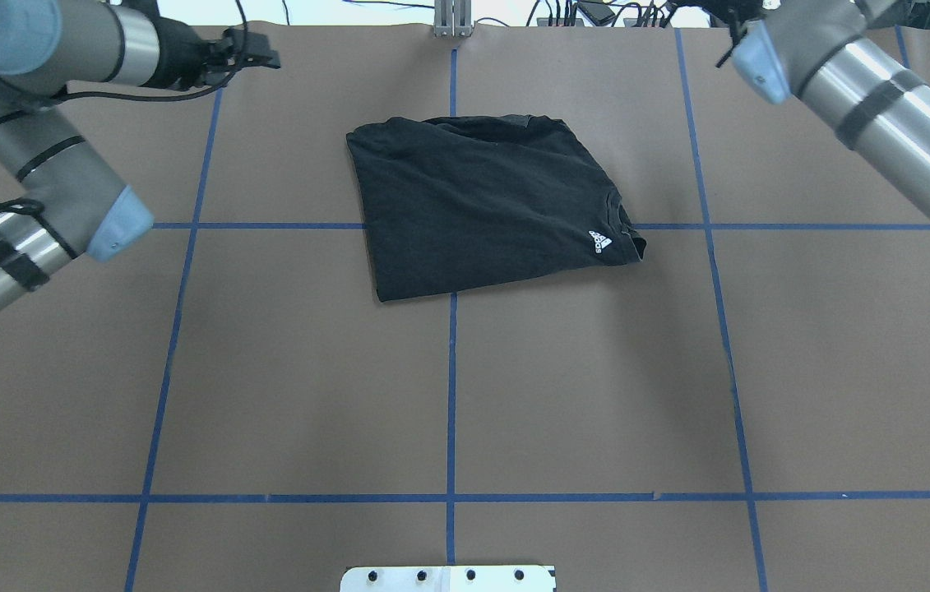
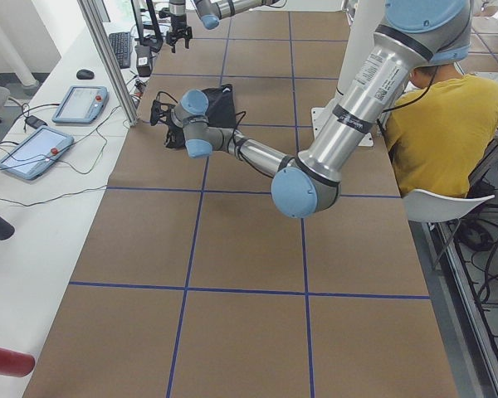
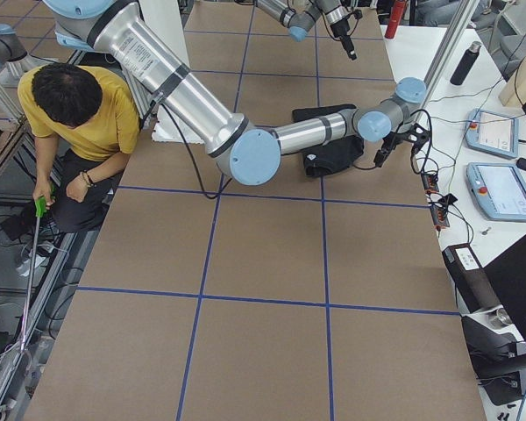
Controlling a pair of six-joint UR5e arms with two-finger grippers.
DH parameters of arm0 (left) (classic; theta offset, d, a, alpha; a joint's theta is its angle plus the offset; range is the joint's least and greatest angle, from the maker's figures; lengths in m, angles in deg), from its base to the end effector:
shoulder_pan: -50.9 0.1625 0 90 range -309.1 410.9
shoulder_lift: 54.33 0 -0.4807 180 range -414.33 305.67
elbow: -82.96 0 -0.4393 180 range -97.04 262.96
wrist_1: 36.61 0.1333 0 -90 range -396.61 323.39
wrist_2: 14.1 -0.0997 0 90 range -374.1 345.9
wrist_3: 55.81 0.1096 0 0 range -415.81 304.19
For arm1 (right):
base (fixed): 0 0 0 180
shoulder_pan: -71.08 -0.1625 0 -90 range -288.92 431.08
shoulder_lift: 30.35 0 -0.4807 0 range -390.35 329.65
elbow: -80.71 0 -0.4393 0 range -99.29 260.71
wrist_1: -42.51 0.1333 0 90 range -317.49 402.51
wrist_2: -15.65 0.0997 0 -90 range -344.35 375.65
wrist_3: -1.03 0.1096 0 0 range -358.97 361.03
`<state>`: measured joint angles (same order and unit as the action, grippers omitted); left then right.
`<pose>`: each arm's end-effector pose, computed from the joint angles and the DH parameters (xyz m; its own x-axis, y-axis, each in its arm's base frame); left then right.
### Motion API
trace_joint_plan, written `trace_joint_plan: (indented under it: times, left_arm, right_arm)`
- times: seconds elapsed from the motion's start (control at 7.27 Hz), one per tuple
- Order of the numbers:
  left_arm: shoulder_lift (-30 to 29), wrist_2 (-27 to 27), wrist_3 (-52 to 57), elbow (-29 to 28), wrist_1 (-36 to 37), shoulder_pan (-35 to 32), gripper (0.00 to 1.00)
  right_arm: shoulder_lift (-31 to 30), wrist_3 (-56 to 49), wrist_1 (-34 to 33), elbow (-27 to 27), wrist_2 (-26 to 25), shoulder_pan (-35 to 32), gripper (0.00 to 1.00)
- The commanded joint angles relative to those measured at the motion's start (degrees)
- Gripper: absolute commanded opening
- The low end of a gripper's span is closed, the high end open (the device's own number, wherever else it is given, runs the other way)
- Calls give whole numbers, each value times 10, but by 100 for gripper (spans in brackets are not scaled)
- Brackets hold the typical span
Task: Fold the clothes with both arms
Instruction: 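Lay the fold down, open both grippers and raise both arms away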
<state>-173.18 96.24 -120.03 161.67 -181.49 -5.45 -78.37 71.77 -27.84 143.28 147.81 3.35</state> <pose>0.3523 -0.7011 0.3870 0.4101 0.1198 -0.9041 0.4648 0.8255 0.3202 -0.2763 -0.8322 0.4206 0.4750 0.5147 0.7137 -0.4092 0.8473 -0.3387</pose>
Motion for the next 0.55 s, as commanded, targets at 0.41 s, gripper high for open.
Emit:
trace_joint_plan:
  times: [0.41]
  left_arm:
    - [208,201,483,78,82,-230,100]
  right_arm:
    - [-205,-596,-127,75,2,-193,100]
